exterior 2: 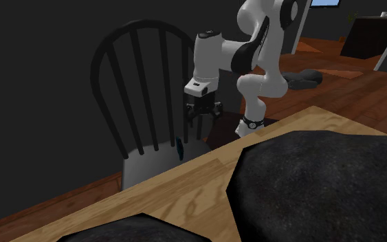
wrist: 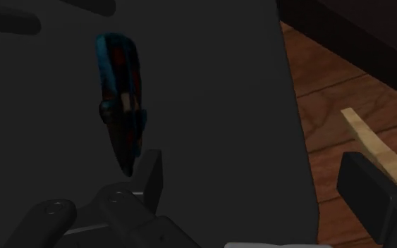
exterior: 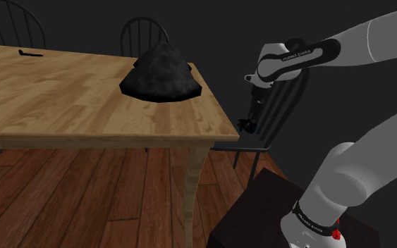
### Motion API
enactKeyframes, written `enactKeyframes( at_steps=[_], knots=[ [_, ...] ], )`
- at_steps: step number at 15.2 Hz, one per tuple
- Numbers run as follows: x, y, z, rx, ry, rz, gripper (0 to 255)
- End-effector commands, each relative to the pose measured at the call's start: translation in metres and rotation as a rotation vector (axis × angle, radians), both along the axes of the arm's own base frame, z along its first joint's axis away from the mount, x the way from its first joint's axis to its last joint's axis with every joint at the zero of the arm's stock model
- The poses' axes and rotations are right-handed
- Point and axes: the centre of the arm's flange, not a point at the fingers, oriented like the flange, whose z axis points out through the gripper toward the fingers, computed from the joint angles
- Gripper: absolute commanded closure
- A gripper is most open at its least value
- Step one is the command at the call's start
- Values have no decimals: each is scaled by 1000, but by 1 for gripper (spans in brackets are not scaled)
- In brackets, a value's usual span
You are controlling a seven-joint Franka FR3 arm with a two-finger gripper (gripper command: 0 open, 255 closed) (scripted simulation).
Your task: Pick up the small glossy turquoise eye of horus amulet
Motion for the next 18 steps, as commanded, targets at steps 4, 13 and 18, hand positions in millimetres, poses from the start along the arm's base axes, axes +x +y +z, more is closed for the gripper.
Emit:
enactKeyframes(
  at_steps=[4,13,18],
  knots=[
    [32,-44,-33,-14,3,74,0],
    [55,-76,-85,-22,6,125,0],
    [55,-76,-98,-22,6,125,255]
  ],
)
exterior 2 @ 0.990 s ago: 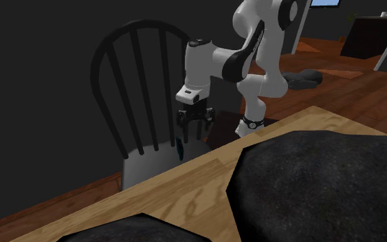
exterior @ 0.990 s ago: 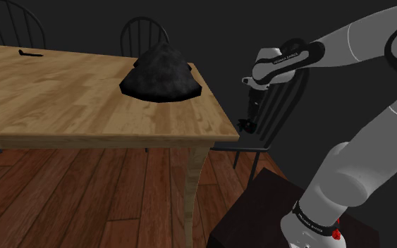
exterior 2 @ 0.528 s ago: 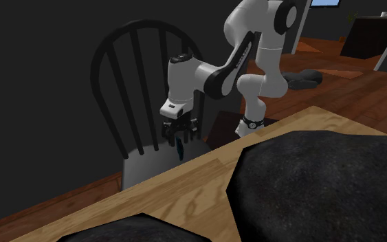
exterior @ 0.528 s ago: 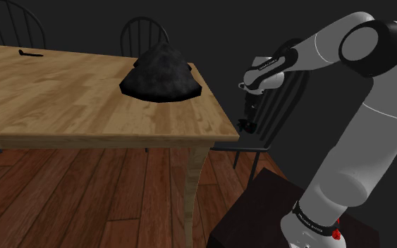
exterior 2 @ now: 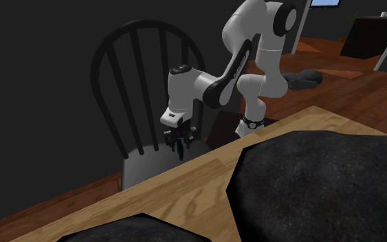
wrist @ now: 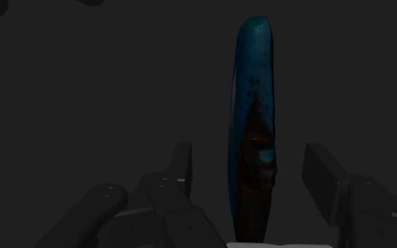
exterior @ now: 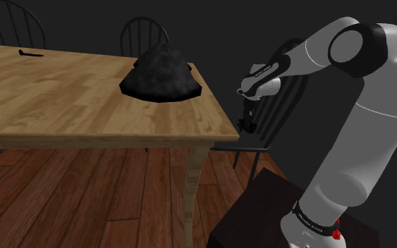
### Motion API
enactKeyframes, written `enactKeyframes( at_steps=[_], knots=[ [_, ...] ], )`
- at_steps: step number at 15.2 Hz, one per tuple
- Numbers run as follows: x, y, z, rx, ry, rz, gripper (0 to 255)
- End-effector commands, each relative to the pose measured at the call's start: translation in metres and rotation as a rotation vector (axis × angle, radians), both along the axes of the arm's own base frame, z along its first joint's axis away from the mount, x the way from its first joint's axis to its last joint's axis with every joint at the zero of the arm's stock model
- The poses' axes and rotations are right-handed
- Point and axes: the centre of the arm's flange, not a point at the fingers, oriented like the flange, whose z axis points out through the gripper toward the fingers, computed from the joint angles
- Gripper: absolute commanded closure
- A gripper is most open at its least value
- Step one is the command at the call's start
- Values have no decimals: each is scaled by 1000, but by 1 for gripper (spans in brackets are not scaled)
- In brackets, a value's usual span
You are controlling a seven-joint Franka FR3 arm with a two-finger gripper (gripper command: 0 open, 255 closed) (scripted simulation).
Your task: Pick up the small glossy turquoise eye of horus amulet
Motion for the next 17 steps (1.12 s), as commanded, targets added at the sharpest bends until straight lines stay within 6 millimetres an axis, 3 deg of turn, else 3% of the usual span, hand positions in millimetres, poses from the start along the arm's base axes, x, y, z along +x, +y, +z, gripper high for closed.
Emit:
enactKeyframes(
  at_steps=[1,9,17],
  knots=[
    [0,0,-1,0,0,0,255],
    [0,0,-1,0,0,0,255],
    [0,0,41,0,0,0,255]
  ],
)
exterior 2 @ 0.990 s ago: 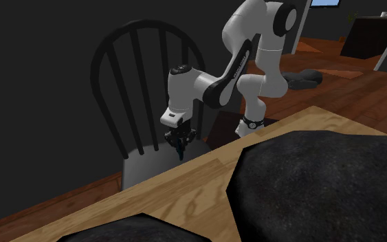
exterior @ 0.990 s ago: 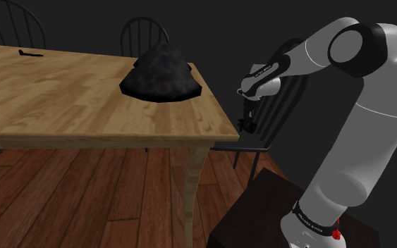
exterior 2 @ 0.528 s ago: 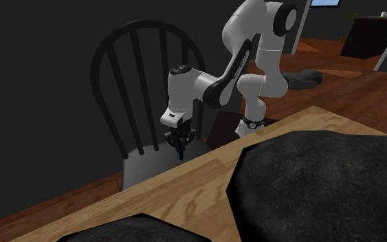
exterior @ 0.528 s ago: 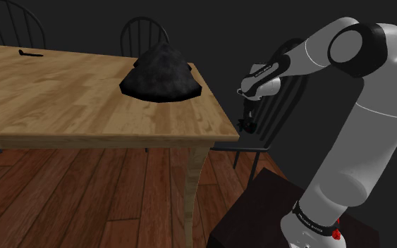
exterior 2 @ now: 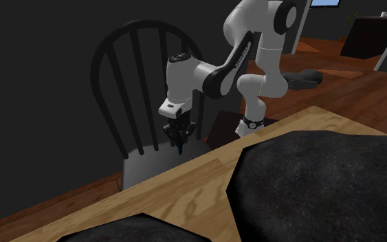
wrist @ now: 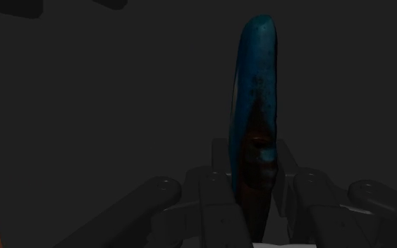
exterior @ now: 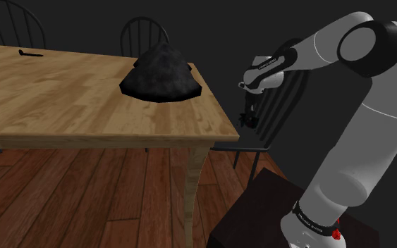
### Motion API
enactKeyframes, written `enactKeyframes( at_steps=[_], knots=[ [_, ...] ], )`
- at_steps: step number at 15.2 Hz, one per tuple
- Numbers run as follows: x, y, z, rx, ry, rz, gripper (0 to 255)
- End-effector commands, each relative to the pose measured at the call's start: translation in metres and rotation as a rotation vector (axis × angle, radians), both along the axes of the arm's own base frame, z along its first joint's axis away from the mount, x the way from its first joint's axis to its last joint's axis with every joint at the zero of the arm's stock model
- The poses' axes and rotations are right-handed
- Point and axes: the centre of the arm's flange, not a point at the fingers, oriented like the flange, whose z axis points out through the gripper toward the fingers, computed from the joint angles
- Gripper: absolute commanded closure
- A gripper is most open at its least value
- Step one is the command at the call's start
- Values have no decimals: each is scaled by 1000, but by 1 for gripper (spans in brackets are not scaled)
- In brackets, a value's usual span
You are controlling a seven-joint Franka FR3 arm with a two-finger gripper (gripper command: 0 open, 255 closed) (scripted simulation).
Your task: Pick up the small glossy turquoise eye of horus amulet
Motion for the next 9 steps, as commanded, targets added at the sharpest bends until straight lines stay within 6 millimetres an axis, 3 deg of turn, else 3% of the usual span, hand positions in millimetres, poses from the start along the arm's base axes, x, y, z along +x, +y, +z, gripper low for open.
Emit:
enactKeyframes(
  at_steps=[1,7,9],
  knots=[
    [-1,2,11,0,0,0,255],
    [-1,2,42,0,0,0,255],
    [-1,2,43,0,0,0,255]
  ],
)
